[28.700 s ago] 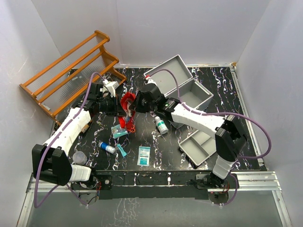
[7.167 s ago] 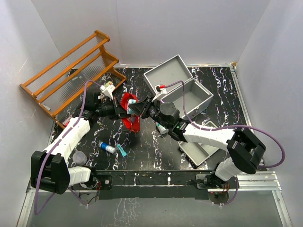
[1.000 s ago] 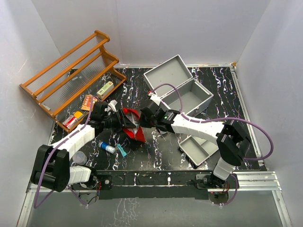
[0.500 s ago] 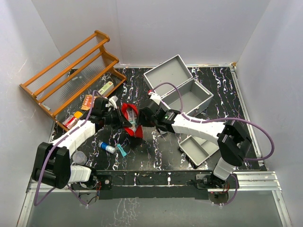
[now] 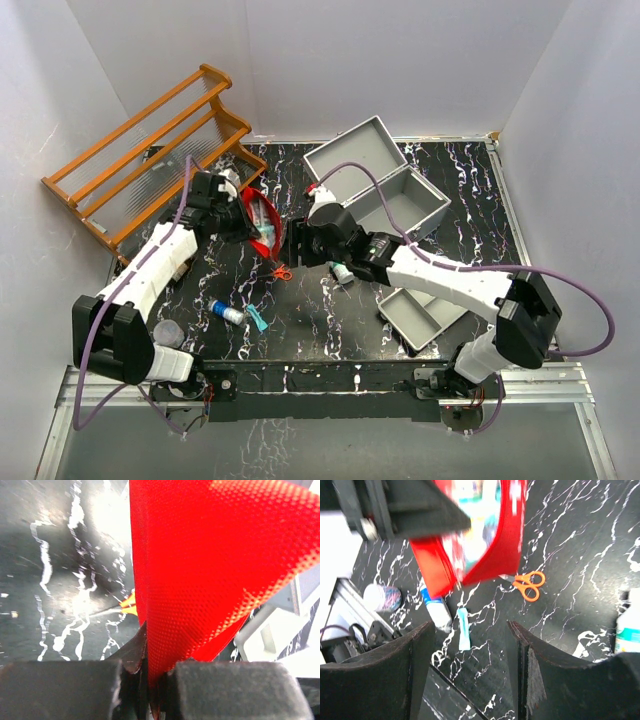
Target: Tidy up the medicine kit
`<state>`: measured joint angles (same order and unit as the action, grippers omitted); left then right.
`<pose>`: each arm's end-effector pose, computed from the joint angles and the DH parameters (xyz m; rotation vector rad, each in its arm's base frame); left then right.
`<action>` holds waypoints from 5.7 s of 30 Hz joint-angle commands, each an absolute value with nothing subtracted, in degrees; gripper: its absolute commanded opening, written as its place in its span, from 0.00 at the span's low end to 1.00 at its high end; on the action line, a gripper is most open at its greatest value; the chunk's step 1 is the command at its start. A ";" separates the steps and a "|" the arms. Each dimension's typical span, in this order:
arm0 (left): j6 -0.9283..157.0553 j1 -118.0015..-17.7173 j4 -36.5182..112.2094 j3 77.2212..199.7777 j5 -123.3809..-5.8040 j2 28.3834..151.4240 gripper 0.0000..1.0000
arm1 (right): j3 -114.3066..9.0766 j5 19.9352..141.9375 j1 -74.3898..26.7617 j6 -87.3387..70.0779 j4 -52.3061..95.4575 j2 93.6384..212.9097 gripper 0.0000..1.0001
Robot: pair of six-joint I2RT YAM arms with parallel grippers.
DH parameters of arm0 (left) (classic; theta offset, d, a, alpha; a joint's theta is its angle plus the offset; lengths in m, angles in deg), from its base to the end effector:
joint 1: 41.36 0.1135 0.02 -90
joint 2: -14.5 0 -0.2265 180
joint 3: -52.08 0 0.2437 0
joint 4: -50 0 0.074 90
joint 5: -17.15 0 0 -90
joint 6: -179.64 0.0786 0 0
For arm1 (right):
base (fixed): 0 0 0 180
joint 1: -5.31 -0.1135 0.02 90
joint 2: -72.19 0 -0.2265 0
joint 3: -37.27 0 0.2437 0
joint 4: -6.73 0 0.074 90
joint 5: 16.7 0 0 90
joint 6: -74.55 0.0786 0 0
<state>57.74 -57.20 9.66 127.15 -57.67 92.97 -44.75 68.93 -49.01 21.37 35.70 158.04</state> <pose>0.3083 -0.1089 0.2174 -0.2009 2.4069 -0.7107 0.2235 0.3010 0.2406 -0.2977 2.2439 0.8207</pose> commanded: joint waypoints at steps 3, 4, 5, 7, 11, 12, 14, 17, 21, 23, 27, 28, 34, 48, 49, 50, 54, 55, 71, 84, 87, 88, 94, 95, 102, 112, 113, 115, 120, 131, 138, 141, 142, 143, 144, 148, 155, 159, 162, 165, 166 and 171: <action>60.35 -50.89 2.16 135.35 -64.40 92.63 0.00 | -42.11 74.39 -52.04 18.30 31.59 160.06 0.55; 60.54 -49.99 1.65 136.14 -64.03 92.59 0.00 | -42.31 74.19 -53.07 17.88 31.61 161.10 0.55; 60.62 -49.12 1.10 136.90 -63.53 92.41 0.00 | -42.66 73.96 -53.90 17.45 31.74 162.35 0.55; 61.08 -48.16 -0.11 138.09 -63.19 91.92 0.00 | -44.03 74.66 -55.48 16.81 32.40 165.26 0.55; 62.22 -46.93 -2.86 140.21 -63.05 91.05 0.00 | -47.18 74.48 -58.30 15.31 34.02 171.41 0.54; 62.41 -46.76 -3.31 140.49 -62.91 90.86 0.00 | -48.32 74.19 -58.85 15.01 34.59 173.68 0.54; 62.59 -46.55 -3.90 140.56 -61.72 90.34 0.00 | -50.20 74.17 -59.84 13.92 35.95 176.43 0.54; 62.24 -46.46 -3.71 139.85 -59.83 89.84 0.00 | -53.45 73.51 -60.95 13.03 39.17 179.84 0.54; 61.72 -46.46 -3.35 138.74 -59.52 89.46 0.00 | -54.60 72.04 -61.97 12.27 38.75 181.76 0.53; 61.53 -46.46 -3.37 138.48 -59.74 89.39 0.00 | -55.44 71.03 -62.32 12.25 38.70 182.86 0.52; 61.43 -46.37 -3.49 138.57 -60.64 89.31 0.00 | -57.19 68.58 -63.33 11.88 38.99 185.24 0.49; 61.35 -46.30 -3.53 138.68 -60.98 89.24 0.00 | -57.60 67.88 -63.67 11.84 39.26 185.97 0.48; 61.42 -46.11 -3.75 138.74 -61.61 89.28 0.00 | -60.47 64.82 -65.04 11.13 40.04 189.01 0.45; 63.36 -45.76 -4.65 139.62 -62.01 89.73 0.00 | -60.13 48.79 -66.14 9.69 45.77 189.32 0.08; 63.36 -45.75 -4.42 139.40 -61.54 89.83 0.00 | -59.60 47.86 -66.14 9.69 45.65 188.61 0.07; 63.36 -45.75 -4.09 139.06 -60.99 89.82 0.00 | -58.94 46.81 -66.09 9.88 45.32 187.85 0.06; 63.75 -45.75 -3.27 137.66 -58.11 89.91 0.00 | -54.68 44.17 -65.63 11.24 42.45 183.00 0.02; 63.84 -45.75 -3.16 137.30 -57.52 89.95 0.00 | -53.42 43.40 -65.55 11.96 41.44 180.94 0.00; 58.97 -45.93 5.81 125.49 -42.43 90.23 0.00 | -44.98 34.06 -62.94 24.26 31.46 159.85 0.00; 53.43 -47.16 13.47 116.20 -35.51 86.04 0.00 | -59.92 38.29 -60.14 23.67 28.53 169.75 0.00; 54.05 -47.24 13.69 115.75 -34.51 85.84 0.00 | -60.60 39.78 -59.83 23.67 28.62 170.80 0.00; 54.59 -47.31 13.73 115.66 -33.75 86.03 0.00 | -60.69 40.19 -59.77 23.60 28.63 171.06 0.00; 57.71 -47.49 11.58 115.90 -32.44 86.67 0.00 | -61.06 40.73 -59.00 23.45 29.54 173.72 0.00; 57.75 -47.51 11.50 115.70 -31.95 86.66 0.00 | -61.14 40.65 -58.80 23.55 29.66 174.05 0.00; 57.31 -47.60 11.12 114.67 -30.79 86.28 0.00 | -64.07 42.42 -57.12 24.24 32.20 177.20 0.04; 57.75 -47.67 6.58 118.05 -42.81 86.89 0.00 | -62.29 48.57 -56.34 21.58 30.58 171.46 0.31; 57.78 -47.61 5.89 118.78 -44.76 86.96 0.00 | -61.47 49.26 -56.00 21.53 30.37 169.92 0.32; 58.10 -47.55 4.55 120.56 -48.76 86.92 0.00 | -59.10 50.58 -55.31 21.51 29.70 167.77 0.35; 58.82 -47.54 0.73 125.28 -56.97 86.39 0.00 | -50.54 54.72 -51.77 21.24 27.92 163.65 0.46; 57.97 -47.51 -3.82 132.18 -66.79 85.01 0.00 | -53.45 64.21 -49.53 12.73 31.00 175.27 0.51; 56.14 -47.34 -2.86 130.67 -67.65 83.63 0.00 | -60.82 70.81 -48.46 13.31 31.50 185.40 0.51; 56.20 -47.26 -2.53 130.42 -66.28 83.76 0.00 | -63.14 72.34 -48.19 13.86 31.50 187.92 0.52; 56.22 -47.25 -2.28 130.31 -65.81 83.92 0.00 | -63.64 72.88 -48.09 13.97 31.38 188.49 0.52; 56.18 -47.25 -2.19 130.12 -65.48 84.01 0.00 | -64.12 73.14 -47.88 14.07 31.08 189.15 0.52; 56.16 -47.26 -2.12 129.95 -65.21 84.22 0.00 | -64.68 73.39 -47.67 14.08 31.05 189.84 0.52; 56.01 -47.25 -1.66 129.45 -64.87 84.40 0.00 | -66.58 74.77 -46.82 14.26 32.46 192.92 0.52; 56.19 -47.20 -0.80 128.76 -63.09 85.41 0.00 | -64.25 73.67 -46.72 13.54 33.91 193.57 0.52; 56.57 -47.24 -0.32 128.36 -62.88 85.74 0.00 | -60.31 73.47 -46.71 12.74 34.97 192.04 0.52; 57.39 -47.25 -0.47 128.63 -62.58 86.59 0.00 | -57.07 73.81 -46.72 12.46 36.04 189.82 0.50; 57.65 -47.26 -0.15 128.32 -62.25 87.11 0.00 | -54.18 74.30 -46.72 12.83 37.02 187.52 0.47; 57.69 -47.25 0.08 128.22 -62.04 87.17 0.00 | -53.17 74.48 -46.72 13.24 37.09 186.72 0.46; 57.80 -47.25 0.72 128.03 -60.71 87.85 0.00 | -48.55 78.31 -46.80 14.58 36.20 182.94 0.42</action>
<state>57.07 -47.47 -0.35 128.13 -62.92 88.19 -51.79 75.12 -46.74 13.61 33.97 186.10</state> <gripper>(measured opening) 0.012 0.438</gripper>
